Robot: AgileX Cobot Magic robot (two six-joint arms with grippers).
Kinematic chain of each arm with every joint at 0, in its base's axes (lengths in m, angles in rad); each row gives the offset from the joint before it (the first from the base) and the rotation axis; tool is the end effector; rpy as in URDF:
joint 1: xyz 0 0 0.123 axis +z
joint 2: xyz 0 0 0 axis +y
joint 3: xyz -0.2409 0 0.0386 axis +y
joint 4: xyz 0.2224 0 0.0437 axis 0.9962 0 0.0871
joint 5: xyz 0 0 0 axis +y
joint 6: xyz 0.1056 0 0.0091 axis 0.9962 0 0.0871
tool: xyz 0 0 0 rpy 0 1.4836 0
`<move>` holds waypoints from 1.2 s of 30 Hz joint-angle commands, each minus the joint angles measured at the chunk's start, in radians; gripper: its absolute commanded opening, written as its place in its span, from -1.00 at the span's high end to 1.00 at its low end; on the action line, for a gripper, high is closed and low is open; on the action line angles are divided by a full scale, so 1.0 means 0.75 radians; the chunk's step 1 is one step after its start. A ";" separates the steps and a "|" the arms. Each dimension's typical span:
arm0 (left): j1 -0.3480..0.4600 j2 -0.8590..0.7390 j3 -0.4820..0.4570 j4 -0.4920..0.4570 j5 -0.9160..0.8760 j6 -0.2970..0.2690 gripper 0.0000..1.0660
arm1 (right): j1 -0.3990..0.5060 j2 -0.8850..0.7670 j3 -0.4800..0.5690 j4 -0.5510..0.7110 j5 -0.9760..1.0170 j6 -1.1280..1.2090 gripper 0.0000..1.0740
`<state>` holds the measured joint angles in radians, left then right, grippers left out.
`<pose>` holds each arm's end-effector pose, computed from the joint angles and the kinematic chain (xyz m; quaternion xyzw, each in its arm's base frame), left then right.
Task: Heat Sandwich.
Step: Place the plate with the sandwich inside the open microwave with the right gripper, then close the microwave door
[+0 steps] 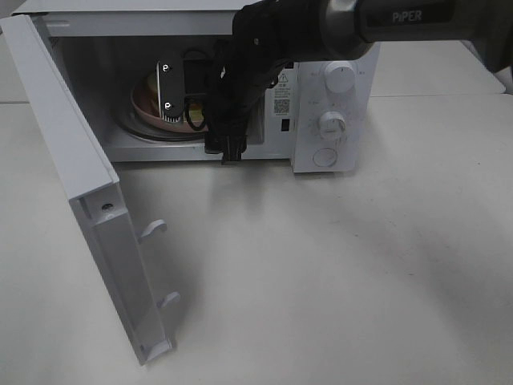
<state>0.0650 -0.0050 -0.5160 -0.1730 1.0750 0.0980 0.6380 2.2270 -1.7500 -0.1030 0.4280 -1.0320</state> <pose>0.0248 -0.0145 0.2623 0.0188 0.8481 -0.0434 0.5277 0.3784 0.2749 0.1498 -0.7124 0.5969 -0.1082 0.3528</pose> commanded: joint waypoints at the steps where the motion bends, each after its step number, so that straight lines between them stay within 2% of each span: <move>1: -0.007 -0.025 0.003 -0.001 -0.005 -0.009 -0.84 | 0.001 -0.077 0.101 -0.008 -0.072 0.012 -0.42; 2: -0.007 -0.025 0.003 -0.001 -0.005 -0.009 -0.84 | 0.001 -0.077 0.101 -0.008 -0.072 0.012 -0.42; 6: -0.007 -0.025 0.003 -0.001 -0.005 -0.009 -0.84 | 0.001 -0.181 0.259 -0.032 -0.137 0.040 -0.42; 8: -0.007 -0.025 0.003 -0.001 -0.005 -0.009 -0.84 | 0.001 -0.199 0.285 -0.032 -0.151 0.053 -0.42; 9: -0.007 -0.025 0.003 -0.001 -0.005 -0.009 -0.84 | 0.001 -0.241 0.347 -0.033 -0.172 0.067 -0.42; 12: -0.007 -0.025 0.003 -0.001 -0.005 -0.009 -0.84 | 0.001 -0.277 0.400 -0.033 -0.189 0.073 -0.42; 15: -0.007 -0.025 0.003 -0.001 -0.005 -0.009 -0.84 | 0.001 -0.356 0.509 -0.033 -0.212 0.077 -0.42; 21: -0.007 -0.025 0.003 -0.001 -0.005 -0.009 -0.84 | 0.001 -0.452 0.624 -0.033 -0.216 0.081 -0.42; 25: -0.007 -0.025 0.003 -0.001 -0.005 -0.009 -0.84 | 0.001 -0.591 0.780 -0.033 -0.241 0.081 -0.42; 36: -0.007 -0.025 0.003 -0.001 -0.005 -0.009 -0.84 | 0.001 -0.821 0.997 -0.033 -0.240 0.133 -0.42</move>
<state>0.0650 -0.0050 -0.5160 -0.1730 1.0750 0.0980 0.6380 1.6450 -1.0220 -0.1290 0.2570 -0.9520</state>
